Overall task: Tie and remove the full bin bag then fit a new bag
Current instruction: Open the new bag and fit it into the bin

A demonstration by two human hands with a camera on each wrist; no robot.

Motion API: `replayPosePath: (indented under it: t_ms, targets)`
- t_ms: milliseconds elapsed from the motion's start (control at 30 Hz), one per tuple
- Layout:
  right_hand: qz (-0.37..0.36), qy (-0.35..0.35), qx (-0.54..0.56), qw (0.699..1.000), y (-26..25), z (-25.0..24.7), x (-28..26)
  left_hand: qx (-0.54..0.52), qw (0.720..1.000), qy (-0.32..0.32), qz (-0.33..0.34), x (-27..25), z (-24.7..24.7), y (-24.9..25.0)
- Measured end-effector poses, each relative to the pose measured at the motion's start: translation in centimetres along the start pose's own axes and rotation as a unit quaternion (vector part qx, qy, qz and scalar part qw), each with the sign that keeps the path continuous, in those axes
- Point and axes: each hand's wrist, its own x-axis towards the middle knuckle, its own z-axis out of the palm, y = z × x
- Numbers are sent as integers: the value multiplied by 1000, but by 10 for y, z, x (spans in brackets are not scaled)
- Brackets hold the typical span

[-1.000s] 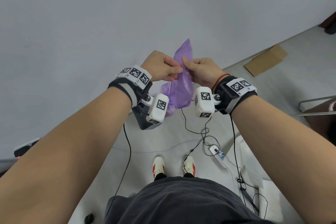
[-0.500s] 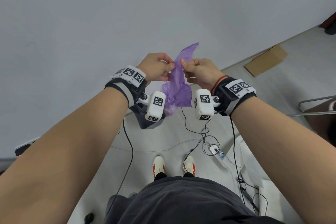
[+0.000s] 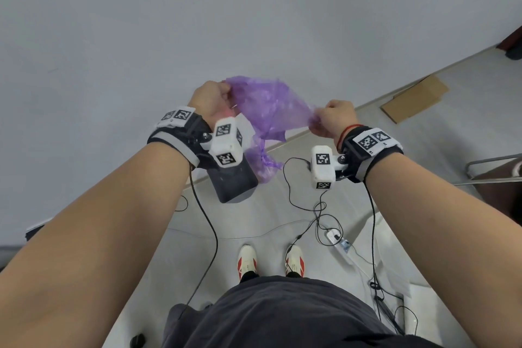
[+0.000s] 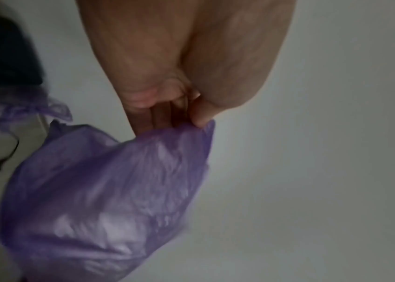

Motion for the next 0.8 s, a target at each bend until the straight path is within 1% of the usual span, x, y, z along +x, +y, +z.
replayPosePath:
  t_ms: [67,133,167,200,233,267,300,333,400,433,467,500,533,567,633,667,733,800]
  targets:
    - [26,12,23,999,7,-7,4,-41,998,9,-37,-1,-2,7]
    - [55,17,64,996,11,-11,6,-95,993,-16,-75,-3,-5,11]
    - [66,11,88,994,10,-12,6,-70,994,-36,-78,-5,-7,13]
    - [72,-3,106,992,9,-13,5,-3,996,-50,-70,-7,-9,13]
    - [71,-22,114,991,7,-12,3,87,993,-60,-55,-10,-7,11]
    - [65,-43,119,990,4,-11,0,189,979,-67,-27,-13,-4,8]
    - [56,-62,126,989,0,-8,-3,289,955,-72,9,-15,1,4]
    - [45,-80,135,987,-5,-4,-8,374,923,-72,44,-16,6,0]
    - [21,-116,147,982,-15,5,-15,509,851,-49,118,-12,13,-11]
    - [14,-129,157,979,-19,10,-18,560,815,-24,149,-8,15,-17]
    - [11,-139,175,975,-24,14,-22,592,788,4,168,-7,16,-22]
    - [10,-145,199,969,-27,18,-24,605,777,30,172,-5,17,-26]
    - [12,-152,222,963,-31,21,-27,609,775,45,165,-5,19,-30]
    - [13,-160,237,958,-35,24,-29,608,779,45,146,-2,17,-34]
    - [4,-172,254,952,-41,28,-33,612,785,13,99,0,16,-39]
    - [-4,-179,259,949,-43,28,-34,616,783,-1,80,1,14,-40]
    - [-17,-184,251,950,-43,25,-34,618,782,2,75,1,7,-41]
    - [-23,-158,239,958,-41,18,-29,614,785,21,81,4,-2,-40]
